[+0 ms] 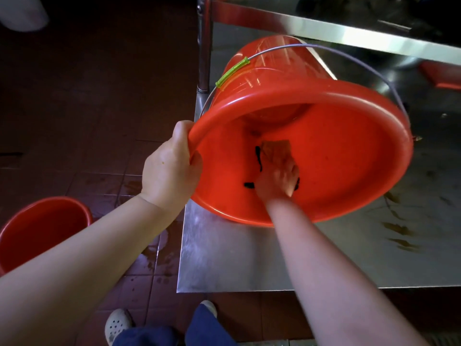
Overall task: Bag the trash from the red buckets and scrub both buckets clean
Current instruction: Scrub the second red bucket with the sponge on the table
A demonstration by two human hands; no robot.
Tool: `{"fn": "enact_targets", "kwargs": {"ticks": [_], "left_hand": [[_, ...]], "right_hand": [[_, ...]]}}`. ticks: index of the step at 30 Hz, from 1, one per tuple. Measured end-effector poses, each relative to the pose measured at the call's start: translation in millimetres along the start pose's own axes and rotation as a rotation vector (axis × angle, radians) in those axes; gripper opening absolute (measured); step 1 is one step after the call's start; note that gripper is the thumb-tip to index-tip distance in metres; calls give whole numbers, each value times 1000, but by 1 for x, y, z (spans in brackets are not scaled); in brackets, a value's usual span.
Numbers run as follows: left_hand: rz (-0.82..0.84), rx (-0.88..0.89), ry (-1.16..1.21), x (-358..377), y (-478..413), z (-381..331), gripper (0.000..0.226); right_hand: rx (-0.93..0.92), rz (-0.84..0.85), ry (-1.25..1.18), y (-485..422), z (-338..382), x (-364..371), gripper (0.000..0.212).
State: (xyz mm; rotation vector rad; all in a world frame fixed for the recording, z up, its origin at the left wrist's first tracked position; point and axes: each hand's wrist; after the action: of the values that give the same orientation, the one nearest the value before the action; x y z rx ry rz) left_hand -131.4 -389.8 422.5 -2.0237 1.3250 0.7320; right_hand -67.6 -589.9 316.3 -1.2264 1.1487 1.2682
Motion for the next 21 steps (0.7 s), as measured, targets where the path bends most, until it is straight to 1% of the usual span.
{"fn": "enact_targets", "kwargs": {"ticks": [1, 2, 3, 5, 6, 7, 8, 9, 10, 11, 12, 14, 15, 17, 18, 19, 20, 21], "left_hand": [[-4, 13, -3, 0, 1, -3, 33], [-6, 15, -7, 0, 1, -5, 34], [-2, 5, -10, -1, 2, -7, 34], [16, -25, -7, -3, 2, -10, 34], [27, -32, -8, -4, 2, -11, 33], [36, -25, -13, -5, 2, -11, 32], [43, -6, -20, -6, 2, -11, 32], [51, 17, -31, -7, 2, -12, 32], [56, 40, -46, -8, 0, -13, 31], [58, 55, -60, -8, -1, -14, 31], [60, 67, -66, -8, 0, -15, 31], [59, 84, -64, -7, 1, -18, 31], [57, 81, -64, -7, 3, -20, 31], [52, 67, -69, -6, 6, -23, 32], [44, 69, -72, -5, 6, -24, 32], [37, 76, -75, -5, 7, -25, 32], [35, 87, -79, -5, 6, -26, 33], [37, 99, -89, -5, 6, -29, 34]], "right_hand": [[77, 7, -104, 8, 18, 0, 64], [115, 25, -224, 16, 36, 0, 65], [112, 38, -353, 25, 54, 0, 68], [-12, -10, -591, 45, 85, -4, 74], [-92, -32, -665, 56, 90, -6, 76], [-173, -28, -686, 65, 88, -6, 78], [-261, -15, -636, 70, 79, -7, 79], [-318, 17, -523, 74, 62, -6, 77], [-318, 64, -390, 76, 44, -7, 78], [-278, 95, -243, 79, 24, -7, 82], [-246, 79, -101, 82, 4, -7, 85], [-151, 41, 70, 86, -22, -10, 75], [-83, 46, 100, 88, -24, -8, 70], [63, -7, 33, 93, -7, -5, 67], [135, -58, -42, 94, 9, -4, 68], [186, -73, -177, 94, 26, -3, 70], [200, -18, -337, 91, 44, -5, 73], [173, 58, -518, 88, 62, -9, 79]]}}
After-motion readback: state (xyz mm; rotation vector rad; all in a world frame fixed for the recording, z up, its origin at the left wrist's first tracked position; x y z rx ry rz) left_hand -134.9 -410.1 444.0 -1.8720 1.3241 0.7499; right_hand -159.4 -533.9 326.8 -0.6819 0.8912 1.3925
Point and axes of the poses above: each hand's wrist, its own y-axis away from the middle knuckle, its own x-axis out of the palm, z = x × y, and after that the axes turned 14 degrees about -x, right-handed
